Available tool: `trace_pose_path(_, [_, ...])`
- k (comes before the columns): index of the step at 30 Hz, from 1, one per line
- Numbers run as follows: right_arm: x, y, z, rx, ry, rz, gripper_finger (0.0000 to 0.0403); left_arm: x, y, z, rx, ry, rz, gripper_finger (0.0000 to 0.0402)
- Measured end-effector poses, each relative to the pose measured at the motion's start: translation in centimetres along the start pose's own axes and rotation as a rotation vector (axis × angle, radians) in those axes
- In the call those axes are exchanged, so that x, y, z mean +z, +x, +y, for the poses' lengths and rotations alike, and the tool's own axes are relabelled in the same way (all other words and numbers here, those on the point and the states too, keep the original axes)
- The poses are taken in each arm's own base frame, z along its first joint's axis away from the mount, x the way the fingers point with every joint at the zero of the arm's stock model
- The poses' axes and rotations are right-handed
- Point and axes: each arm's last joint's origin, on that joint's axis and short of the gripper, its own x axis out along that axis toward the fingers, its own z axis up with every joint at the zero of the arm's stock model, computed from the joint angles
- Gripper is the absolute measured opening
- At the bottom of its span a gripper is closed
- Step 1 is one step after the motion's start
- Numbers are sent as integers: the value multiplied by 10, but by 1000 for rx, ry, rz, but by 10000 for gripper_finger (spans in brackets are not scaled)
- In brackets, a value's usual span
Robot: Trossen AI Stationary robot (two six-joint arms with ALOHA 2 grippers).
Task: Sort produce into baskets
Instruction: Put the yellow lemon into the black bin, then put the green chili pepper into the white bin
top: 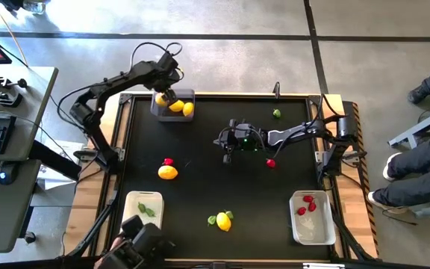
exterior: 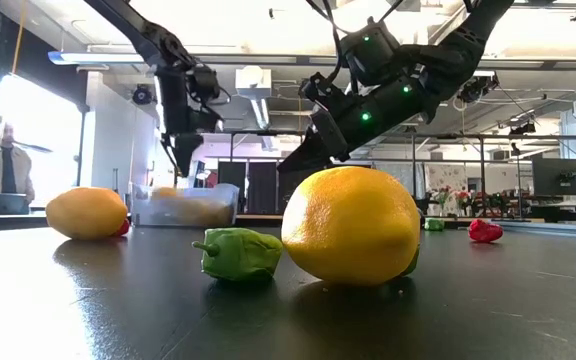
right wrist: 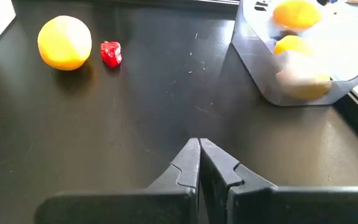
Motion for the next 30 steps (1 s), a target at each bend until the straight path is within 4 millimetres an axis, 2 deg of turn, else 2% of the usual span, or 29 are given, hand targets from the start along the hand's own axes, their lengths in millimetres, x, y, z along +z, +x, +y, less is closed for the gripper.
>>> trace_pose_path(8, [0, 0, -1, -24, -23, 6, 0, -29, -49, -6, 1, -31, -258, 226])
trace_pose_path(17, [1, 0, -1, -26, -18, -7, 0, -59, -79, -40, 21, 3, -525, 191])
trace_pose_path(24, [2, 0, -1, -28, -18, -16, 0, -72, -108, -69, -93, 41, -688, 141])
trace_pose_path(27, [2, 0, -1, -27, -18, -15, 0, -81, -111, -83, -159, 45, -702, 110])
trace_pose_path(30, [3, -3, -1, -26, -18, -5, 0, -91, -106, -101, -227, 55, -734, 75])
